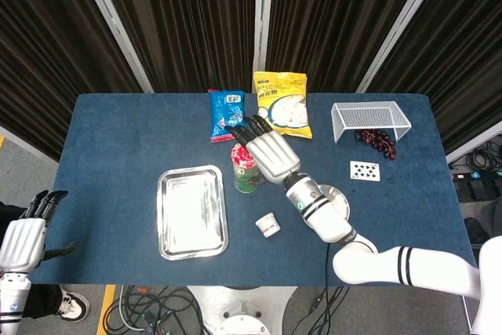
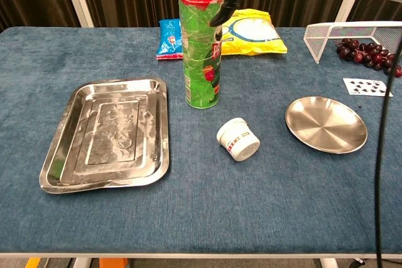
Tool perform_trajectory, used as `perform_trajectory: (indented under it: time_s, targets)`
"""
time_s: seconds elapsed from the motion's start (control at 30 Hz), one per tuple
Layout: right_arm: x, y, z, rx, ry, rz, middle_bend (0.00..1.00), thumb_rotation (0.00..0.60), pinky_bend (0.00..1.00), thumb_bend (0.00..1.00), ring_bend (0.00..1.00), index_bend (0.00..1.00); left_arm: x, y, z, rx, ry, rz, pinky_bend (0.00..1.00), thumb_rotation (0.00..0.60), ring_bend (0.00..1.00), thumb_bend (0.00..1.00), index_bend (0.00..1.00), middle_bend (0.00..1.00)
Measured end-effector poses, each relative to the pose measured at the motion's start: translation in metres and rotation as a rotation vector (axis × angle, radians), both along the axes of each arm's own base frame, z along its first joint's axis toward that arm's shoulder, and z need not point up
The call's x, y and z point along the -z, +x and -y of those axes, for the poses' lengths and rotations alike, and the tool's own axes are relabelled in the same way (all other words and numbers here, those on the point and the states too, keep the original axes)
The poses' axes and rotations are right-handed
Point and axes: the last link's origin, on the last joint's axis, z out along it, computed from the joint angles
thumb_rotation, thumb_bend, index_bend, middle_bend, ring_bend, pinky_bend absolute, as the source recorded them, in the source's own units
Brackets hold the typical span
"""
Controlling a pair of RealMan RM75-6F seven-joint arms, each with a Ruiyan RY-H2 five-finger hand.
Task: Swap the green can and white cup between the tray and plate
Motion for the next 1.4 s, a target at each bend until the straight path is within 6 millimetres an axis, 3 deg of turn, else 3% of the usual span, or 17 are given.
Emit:
perform_trajectory:
  time_s: [0.23, 0.57, 0.7, 0.9, 1.03, 1.23, 1.4]
  targets:
    - [0.011, 0.005, 0.006, 0.045, 0.020, -0.057, 0.23, 0.600, 0.01, 0.00, 0.05, 0.11, -0.002, -0.001, 0.000, 0.003, -0.002, 0.005, 0.34, 0.600, 0.06, 0.02, 0.13, 0.13]
    - [0.016, 0.009, 0.009, 0.048, -0.019, -0.077, 0.46, 0.600, 0.01, 0.07, 0.21, 0.43, -0.004, -0.002, 0.001, 0.000, 0.000, 0.014, 0.34, 0.600, 0.06, 0.02, 0.14, 0.13]
    - [0.010, 0.009, 0.008, 0.036, -0.045, -0.055, 0.49, 0.600, 0.01, 0.09, 0.24, 0.47, -0.003, -0.002, 0.001, 0.001, -0.004, 0.013, 0.34, 0.600, 0.06, 0.02, 0.14, 0.13]
    - [-0.011, 0.008, -0.002, 0.018, -0.070, -0.020, 0.49, 0.600, 0.01, 0.10, 0.24, 0.48, -0.001, 0.000, -0.001, 0.004, -0.020, 0.011, 0.34, 0.600, 0.06, 0.02, 0.14, 0.13]
    - [-0.036, -0.004, -0.015, 0.022, -0.102, -0.017, 0.50, 0.600, 0.01, 0.10, 0.24, 0.48, 0.003, 0.004, -0.004, 0.015, -0.034, 0.009, 0.34, 0.600, 0.06, 0.02, 0.13, 0.13]
    - [-0.087, -0.050, -0.040, 0.083, -0.185, -0.054, 0.51, 0.600, 0.01, 0.10, 0.23, 0.49, 0.009, 0.013, -0.010, 0.041, -0.051, 0.005, 0.34, 0.600, 0.06, 0.02, 0.14, 0.13]
    - [-0.108, -0.087, -0.063, 0.132, -0.212, -0.079, 0.51, 0.600, 0.01, 0.10, 0.23, 0.49, 0.015, 0.019, -0.015, 0.056, -0.069, 0.009, 0.34, 0.600, 0.06, 0.02, 0.13, 0.13]
